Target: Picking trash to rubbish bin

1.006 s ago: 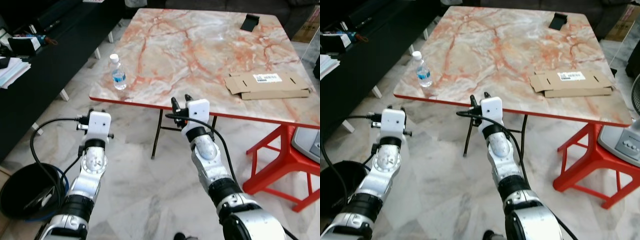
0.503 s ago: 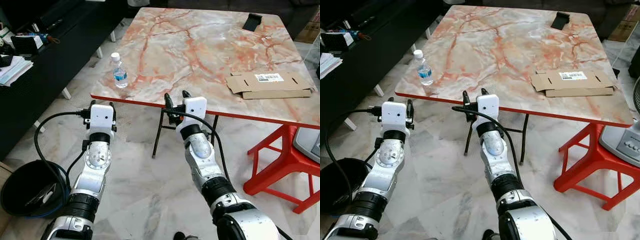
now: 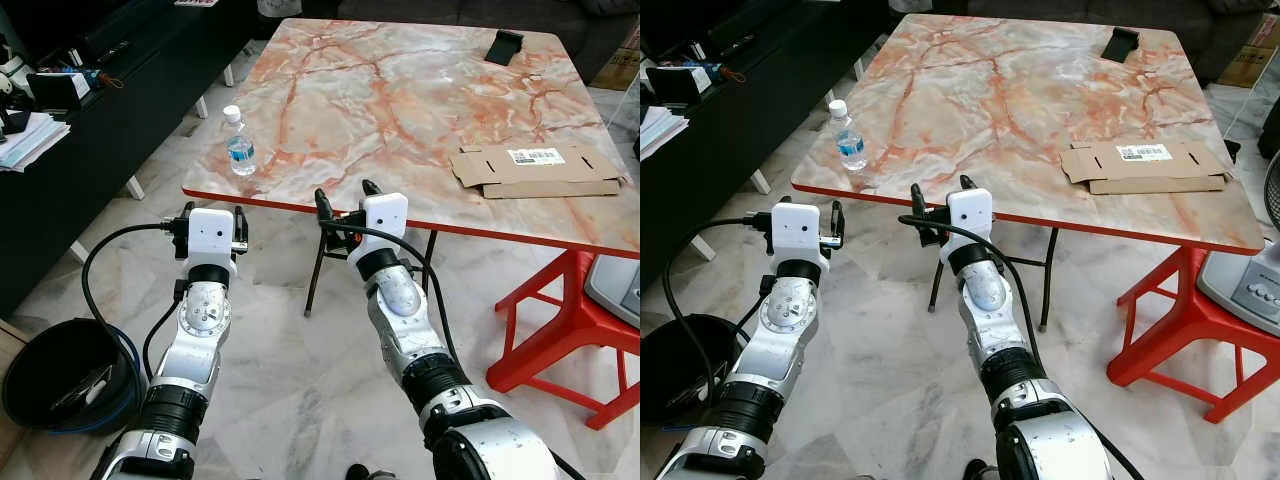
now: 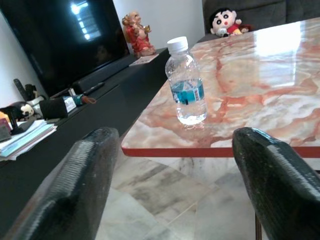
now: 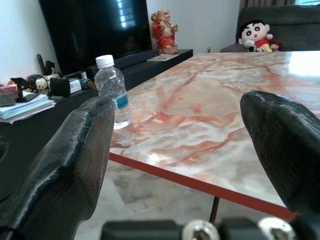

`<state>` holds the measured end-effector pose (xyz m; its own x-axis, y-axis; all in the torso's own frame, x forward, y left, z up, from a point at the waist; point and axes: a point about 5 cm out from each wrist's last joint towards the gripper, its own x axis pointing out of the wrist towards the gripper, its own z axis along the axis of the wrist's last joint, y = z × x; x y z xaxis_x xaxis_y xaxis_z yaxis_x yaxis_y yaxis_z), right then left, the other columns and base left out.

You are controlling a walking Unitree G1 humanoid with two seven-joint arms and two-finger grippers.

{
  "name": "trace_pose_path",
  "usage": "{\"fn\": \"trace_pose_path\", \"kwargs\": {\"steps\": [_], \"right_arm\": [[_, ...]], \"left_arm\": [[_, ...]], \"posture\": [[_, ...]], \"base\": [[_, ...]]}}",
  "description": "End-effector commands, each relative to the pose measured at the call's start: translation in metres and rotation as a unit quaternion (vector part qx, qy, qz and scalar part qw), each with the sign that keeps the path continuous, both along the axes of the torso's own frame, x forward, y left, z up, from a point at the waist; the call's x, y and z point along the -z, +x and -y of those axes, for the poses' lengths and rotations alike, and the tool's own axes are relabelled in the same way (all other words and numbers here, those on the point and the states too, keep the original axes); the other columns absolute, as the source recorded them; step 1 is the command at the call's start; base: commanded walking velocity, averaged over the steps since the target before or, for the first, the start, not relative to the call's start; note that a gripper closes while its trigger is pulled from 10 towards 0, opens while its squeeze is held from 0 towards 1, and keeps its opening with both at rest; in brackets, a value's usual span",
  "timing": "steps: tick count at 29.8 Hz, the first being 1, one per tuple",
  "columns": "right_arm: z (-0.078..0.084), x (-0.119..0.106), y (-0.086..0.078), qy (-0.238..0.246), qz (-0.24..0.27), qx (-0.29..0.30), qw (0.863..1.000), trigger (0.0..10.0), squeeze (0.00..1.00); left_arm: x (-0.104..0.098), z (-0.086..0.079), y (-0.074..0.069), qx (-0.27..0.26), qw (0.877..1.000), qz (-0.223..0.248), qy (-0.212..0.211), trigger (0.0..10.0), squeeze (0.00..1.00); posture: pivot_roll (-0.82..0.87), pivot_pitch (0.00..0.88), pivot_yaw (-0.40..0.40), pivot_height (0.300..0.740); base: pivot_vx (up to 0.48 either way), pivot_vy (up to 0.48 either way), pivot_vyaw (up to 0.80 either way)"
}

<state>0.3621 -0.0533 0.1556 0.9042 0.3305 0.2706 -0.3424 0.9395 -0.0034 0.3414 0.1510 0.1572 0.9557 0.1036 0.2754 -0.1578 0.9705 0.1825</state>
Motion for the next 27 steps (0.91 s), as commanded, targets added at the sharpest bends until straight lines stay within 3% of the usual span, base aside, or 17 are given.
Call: {"fn": "trace_pose_path", "kwargs": {"steps": [1,7,9,14,17,27], "right_arm": [[-0.004,0.001,-0.002,0.001,-0.006,-0.009,1.0,10.0,0.0],[-0.004,0.002,-0.002,0.039,-0.024,-0.006,0.999,10.0,0.0],[-0.006,0.001,-0.001,0.021,-0.023,-0.01,0.999,10.0,0.0],[-0.007,0.005,-0.001,-0.019,-0.028,-0.015,0.999,10.0,0.0],[-0.001,0.009,0.0,0.015,-0.05,-0.007,0.999,10.0,0.0],[0.0,0.004,0.001,0.02,-0.043,-0.008,0.999,10.0,0.0]], "left_arm": [[0.0,0.0,-0.001,0.002,1.0,-0.002,0.007,10.0,0.0],[0.004,-0.006,-0.004,-0.003,1.0,-0.007,-0.009,10.0,0.0],[0.003,-0.006,-0.005,0.001,1.0,-0.004,-0.004,10.0,0.0],[0.004,-0.01,-0.003,-0.009,1.0,-0.007,-0.014,10.0,0.0],[0.003,-0.008,-0.003,-0.005,1.0,-0.008,-0.011,10.0,0.0],[0.004,-0.007,-0.002,-0.004,1.0,-0.013,-0.011,10.0,0.0]], "posture": [[0.12,0.104,0.006,0.74],[0.14,0.115,0.015,0.74],[0.13,0.115,0.015,0.74],[0.12,0.117,0.01,0.74],[0.13,0.119,0.008,0.74],[0.13,0.118,0.003,0.74]], "base": [[0.0,0.0,0.0],[0.0,0.0,0.0],[0.0,0.0,0.0],[0.41,0.0,0.61],[0.425,0.0,0.25],[0.337,0.0,0.0]]}}
